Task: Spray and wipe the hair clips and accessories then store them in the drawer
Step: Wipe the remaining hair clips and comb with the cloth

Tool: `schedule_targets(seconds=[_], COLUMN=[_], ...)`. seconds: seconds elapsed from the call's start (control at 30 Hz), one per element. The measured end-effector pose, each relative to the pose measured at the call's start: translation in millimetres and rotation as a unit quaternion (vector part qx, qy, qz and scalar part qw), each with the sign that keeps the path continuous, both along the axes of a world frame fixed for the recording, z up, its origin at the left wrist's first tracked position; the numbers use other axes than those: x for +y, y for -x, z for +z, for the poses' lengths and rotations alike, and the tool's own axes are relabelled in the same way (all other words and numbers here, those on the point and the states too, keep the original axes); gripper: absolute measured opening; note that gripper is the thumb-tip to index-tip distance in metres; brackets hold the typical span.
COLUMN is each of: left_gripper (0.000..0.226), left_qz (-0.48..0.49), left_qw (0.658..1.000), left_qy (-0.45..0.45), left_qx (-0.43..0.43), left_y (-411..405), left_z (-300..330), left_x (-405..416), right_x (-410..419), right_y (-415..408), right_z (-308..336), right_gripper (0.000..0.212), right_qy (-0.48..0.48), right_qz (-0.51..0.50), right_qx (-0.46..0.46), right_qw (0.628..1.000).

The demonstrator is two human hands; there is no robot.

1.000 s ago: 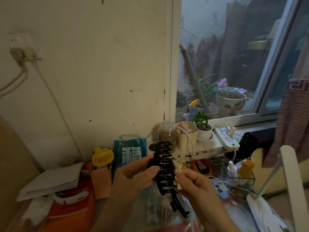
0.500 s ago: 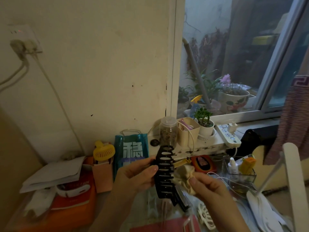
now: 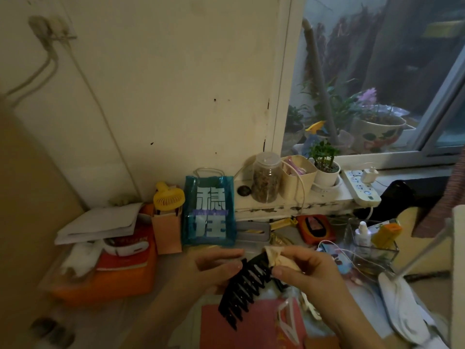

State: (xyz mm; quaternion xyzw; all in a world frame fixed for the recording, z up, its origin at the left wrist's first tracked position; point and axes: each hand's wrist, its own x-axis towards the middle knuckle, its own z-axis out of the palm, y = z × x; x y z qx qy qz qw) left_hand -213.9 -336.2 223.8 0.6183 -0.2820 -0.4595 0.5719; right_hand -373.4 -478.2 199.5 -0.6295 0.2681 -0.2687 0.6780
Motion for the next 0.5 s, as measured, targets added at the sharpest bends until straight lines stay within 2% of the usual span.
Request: schedule_targets(seconds=[0.07,0.17,0.23,0.4,0.5], left_gripper=[0.037,0.040,0.039,0.025,0.018], left_qz=[0.035,0.086,0.108,0.188,0.240], left_qw=[0.999,0.996,0.993,0.981,0.968], left_qy=[-0.010,-0.028,-0.040,-0.041,-0.053], left_qx=[-0.007,-0.011,-0.009,0.022,0.056], left_y=[4,5,6,10,12], left_z=[-6,-20,-28,-49,-60], left_x=[2,7,15,37,52], right_x=[5,13,18,30,40], right_y=[-3,-7,-10,-23,-33], right_z=[-6,-14,-24,-50,-66], right_gripper=[0.039,0.024,0.024,0.033,0.020], right_qy=[-0.010,-0.030,-0.040,-0.060,-0.037], right_qz=[-0.005,-0.016,-0.013,0.021,0.044], right_qx=[-0.007,-0.010,0.001,0.024,0.035], right_qw=[1.000,0.999,0.999,0.998,0.998])
